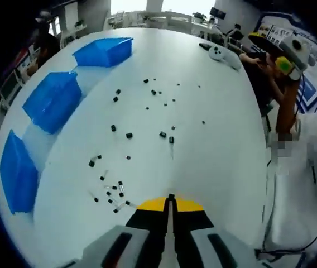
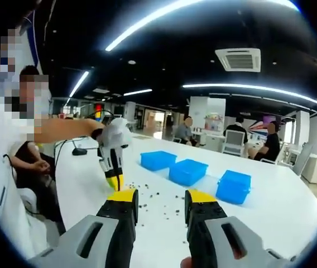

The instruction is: Pick up the resistors one by one and place each resistor into its matching bin, sorting the parts by color and model until every resistor is separated into the correct bin for its type

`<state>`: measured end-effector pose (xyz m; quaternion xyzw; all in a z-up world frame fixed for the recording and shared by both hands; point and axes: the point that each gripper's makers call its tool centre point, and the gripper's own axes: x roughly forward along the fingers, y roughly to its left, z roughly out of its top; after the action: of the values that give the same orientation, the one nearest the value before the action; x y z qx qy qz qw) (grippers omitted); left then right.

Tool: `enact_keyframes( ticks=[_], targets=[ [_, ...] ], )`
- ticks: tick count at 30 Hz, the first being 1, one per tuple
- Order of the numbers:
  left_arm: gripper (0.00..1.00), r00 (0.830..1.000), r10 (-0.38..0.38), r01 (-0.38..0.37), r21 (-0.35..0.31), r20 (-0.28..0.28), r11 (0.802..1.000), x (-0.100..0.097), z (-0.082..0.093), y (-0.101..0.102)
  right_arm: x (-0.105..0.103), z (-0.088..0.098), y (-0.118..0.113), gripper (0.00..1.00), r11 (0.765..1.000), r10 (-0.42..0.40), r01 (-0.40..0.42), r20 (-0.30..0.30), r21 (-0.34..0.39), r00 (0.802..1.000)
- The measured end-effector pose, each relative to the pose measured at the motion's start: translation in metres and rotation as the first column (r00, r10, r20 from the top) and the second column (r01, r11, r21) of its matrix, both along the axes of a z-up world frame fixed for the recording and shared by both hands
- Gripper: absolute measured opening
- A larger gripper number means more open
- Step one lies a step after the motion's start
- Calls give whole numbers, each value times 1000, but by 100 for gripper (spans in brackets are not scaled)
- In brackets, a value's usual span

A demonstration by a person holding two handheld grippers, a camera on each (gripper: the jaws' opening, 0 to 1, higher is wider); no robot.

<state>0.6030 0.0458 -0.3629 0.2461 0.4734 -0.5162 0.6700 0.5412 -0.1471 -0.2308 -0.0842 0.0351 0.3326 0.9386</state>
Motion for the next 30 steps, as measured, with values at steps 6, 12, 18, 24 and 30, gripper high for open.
enact_keyframes(
  ticks=[6,12,18,24,30],
  targets=[
    [6,983,153,-133,-189,99,973,13,43,0,1,2,-2,35,1000,-8,8,2,10,1000],
    [6,926,340,-246,-417,166,875,14,87,19,3,2,-6,35,1000,-17,17,1,20,1000],
    [6,836,489,-261,-604,248,753,4,116,41,8,0,-14,35,999,-39,39,-6,31,999],
    [6,737,615,-234,-747,281,622,-14,132,61,11,-3,-19,35,996,-50,52,-29,71,998],
    [6,652,692,-214,-800,310,561,-17,129,73,11,-7,-27,35,995,-66,69,-48,73,997]
  ],
)
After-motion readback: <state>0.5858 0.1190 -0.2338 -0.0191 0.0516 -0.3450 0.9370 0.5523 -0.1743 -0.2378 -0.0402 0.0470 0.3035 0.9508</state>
